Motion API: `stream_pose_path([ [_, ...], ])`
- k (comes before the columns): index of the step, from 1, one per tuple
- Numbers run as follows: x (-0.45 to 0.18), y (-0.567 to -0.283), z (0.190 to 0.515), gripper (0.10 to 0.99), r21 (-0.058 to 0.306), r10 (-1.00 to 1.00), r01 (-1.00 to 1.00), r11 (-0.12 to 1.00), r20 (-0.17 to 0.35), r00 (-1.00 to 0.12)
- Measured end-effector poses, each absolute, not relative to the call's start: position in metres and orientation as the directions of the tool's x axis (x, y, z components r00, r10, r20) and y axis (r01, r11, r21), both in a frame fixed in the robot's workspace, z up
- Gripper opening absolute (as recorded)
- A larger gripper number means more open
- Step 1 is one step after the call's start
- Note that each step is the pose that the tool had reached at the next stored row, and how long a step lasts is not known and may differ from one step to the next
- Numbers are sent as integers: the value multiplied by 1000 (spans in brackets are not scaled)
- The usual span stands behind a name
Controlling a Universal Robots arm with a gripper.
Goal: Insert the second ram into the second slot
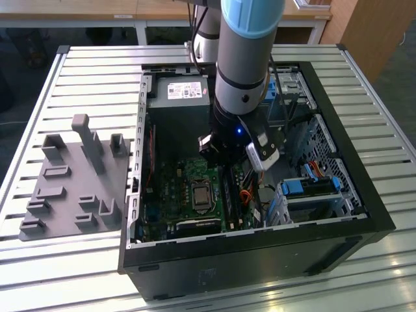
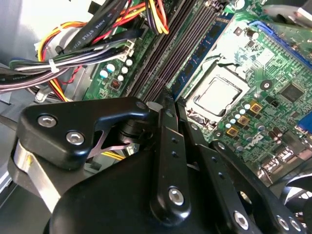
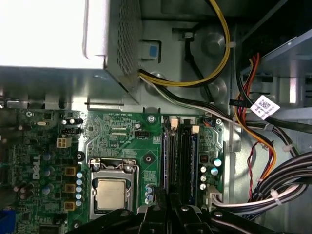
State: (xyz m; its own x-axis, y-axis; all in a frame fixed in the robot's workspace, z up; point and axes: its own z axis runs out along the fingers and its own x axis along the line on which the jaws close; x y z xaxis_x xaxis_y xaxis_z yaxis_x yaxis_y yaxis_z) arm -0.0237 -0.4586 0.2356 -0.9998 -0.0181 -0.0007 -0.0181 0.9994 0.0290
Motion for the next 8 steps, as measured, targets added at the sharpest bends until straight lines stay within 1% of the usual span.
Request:
stream_pose_path([
  [8,-23,-459,232,137,21,-11,-11,1000,2,-1000],
])
